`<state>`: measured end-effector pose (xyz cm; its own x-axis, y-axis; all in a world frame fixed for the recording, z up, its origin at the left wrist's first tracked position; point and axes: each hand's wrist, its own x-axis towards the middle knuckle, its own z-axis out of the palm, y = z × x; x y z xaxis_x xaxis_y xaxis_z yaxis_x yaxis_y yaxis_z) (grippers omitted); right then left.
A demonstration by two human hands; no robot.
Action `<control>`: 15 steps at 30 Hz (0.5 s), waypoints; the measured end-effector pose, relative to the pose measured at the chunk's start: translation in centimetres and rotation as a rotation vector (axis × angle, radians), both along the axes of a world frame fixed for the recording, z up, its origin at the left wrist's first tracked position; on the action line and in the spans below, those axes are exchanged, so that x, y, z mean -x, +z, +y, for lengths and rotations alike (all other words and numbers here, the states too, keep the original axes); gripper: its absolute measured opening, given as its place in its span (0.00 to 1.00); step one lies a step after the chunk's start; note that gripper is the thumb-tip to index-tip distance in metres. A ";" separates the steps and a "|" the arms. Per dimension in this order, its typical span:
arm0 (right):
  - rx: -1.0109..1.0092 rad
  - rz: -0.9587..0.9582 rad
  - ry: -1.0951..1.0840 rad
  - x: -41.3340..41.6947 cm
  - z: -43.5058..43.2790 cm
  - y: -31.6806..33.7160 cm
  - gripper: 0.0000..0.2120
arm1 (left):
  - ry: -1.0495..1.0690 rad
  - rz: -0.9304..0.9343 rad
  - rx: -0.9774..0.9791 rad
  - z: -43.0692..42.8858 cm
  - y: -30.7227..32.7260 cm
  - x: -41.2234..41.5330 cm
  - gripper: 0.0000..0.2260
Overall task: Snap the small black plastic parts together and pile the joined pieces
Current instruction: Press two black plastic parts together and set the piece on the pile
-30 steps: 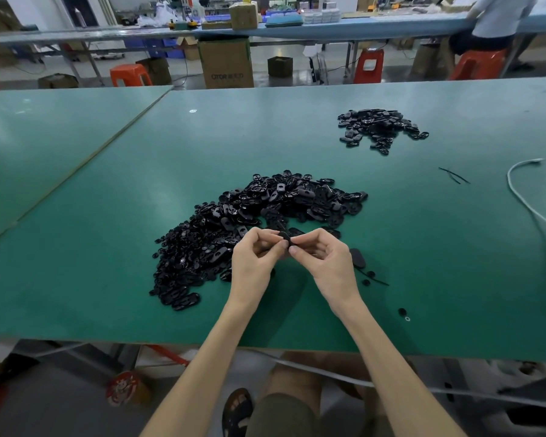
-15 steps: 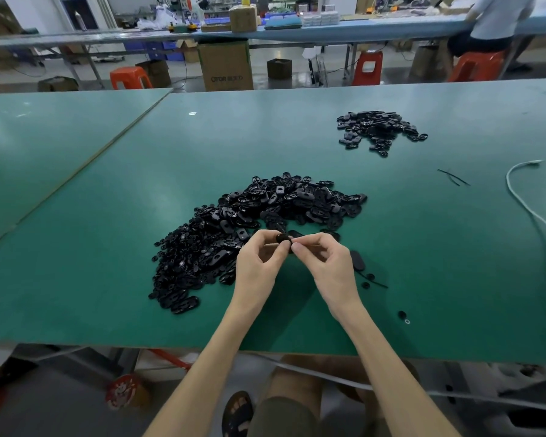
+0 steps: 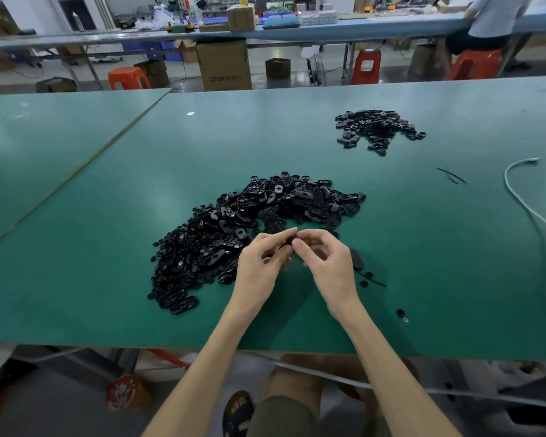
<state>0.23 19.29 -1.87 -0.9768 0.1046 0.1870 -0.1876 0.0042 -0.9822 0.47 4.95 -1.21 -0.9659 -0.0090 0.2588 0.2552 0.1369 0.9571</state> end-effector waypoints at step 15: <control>0.097 -0.025 0.009 0.1 0.4 -0.3 0.04 | -0.033 -0.025 -0.048 -0.1 0.0 -0.1 0.10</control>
<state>0.15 19.70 -2.14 -0.9820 0.1124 0.1515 -0.1622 -0.0930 -0.9824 0.53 4.83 -1.18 -0.9721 0.0108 0.2343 0.2344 0.0824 0.9686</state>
